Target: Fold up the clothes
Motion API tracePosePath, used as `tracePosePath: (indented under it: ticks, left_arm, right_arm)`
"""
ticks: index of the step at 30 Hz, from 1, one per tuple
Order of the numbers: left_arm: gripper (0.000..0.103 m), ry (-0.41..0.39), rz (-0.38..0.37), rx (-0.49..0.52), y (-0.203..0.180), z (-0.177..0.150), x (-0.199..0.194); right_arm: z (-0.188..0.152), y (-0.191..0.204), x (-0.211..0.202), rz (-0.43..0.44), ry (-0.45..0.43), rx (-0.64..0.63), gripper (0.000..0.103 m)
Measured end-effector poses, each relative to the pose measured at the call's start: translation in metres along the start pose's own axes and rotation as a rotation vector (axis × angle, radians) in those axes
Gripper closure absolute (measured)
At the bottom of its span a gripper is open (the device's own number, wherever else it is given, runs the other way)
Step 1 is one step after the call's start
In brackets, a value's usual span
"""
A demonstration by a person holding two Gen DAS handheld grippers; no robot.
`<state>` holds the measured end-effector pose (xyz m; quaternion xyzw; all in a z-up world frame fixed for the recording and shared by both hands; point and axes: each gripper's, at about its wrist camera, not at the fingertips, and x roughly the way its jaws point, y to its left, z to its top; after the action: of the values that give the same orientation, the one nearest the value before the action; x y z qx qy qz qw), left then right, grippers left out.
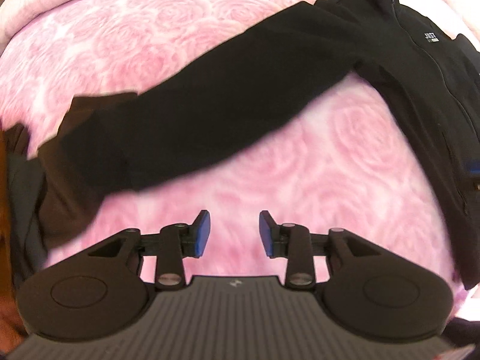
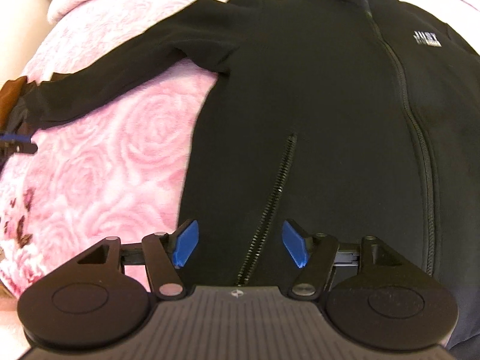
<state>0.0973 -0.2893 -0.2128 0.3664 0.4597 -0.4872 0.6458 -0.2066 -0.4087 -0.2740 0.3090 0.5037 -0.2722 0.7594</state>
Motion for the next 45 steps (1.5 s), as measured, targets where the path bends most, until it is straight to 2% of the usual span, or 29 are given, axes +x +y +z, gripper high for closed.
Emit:
tracePosePath:
  ticks: [2,4,11,14,17,19,22,26,29,35,40,45]
  left_arm:
    - [0.067,-0.002,0.017,-0.016,0.001,-0.013,-0.014]
    - [0.062,-0.014,0.038,-0.032,0.008,-0.022,-0.028]
    - [0.060,-0.061,0.106,-0.027,0.064,-0.026,-0.055]
    - [0.059,-0.088,0.077,0.033,0.082,-0.017,-0.055]
    - [0.059,-0.114,0.043,0.096,0.099,-0.008,-0.054]
    - [0.059,-0.132,0.021,0.139,0.111,-0.002,-0.053]
    - [0.056,-0.157,-0.017,0.200,0.123,0.007,-0.053]
    - [0.053,-0.183,-0.097,0.273,0.111,0.018,-0.054]
    - [0.044,-0.199,-0.157,0.342,0.091,0.025,-0.057]
    - [0.027,-0.214,-0.233,0.461,0.047,0.037,-0.067]
    - [0.007,-0.221,-0.242,0.524,0.013,0.041,-0.078]
    - [0.001,-0.224,-0.240,0.582,-0.022,0.044,-0.089]
  right_arm:
    - [0.006,0.008,-0.006,0.017,-0.009,-0.031,0.036]
    - [0.014,0.019,-0.009,0.036,-0.022,-0.060,0.035]
    - [0.037,0.084,-0.018,0.075,-0.087,-0.138,0.032]
    - [0.038,0.110,-0.015,0.028,-0.092,-0.147,0.031]
    - [0.040,0.128,-0.019,-0.046,-0.094,-0.048,0.027]
    - [0.036,0.138,-0.026,-0.110,-0.100,0.024,0.020]
    - [0.027,0.145,-0.041,-0.194,-0.103,0.138,0.019]
    - [0.012,0.143,-0.065,-0.284,-0.103,0.290,0.018]
    - [0.001,0.142,-0.083,-0.352,-0.103,0.405,0.015]
    - [-0.021,0.134,-0.116,-0.432,-0.069,0.503,0.015]
    - [-0.036,0.126,-0.140,-0.467,-0.083,0.533,0.015]
    - [-0.043,0.116,-0.155,-0.483,-0.107,0.529,0.015]
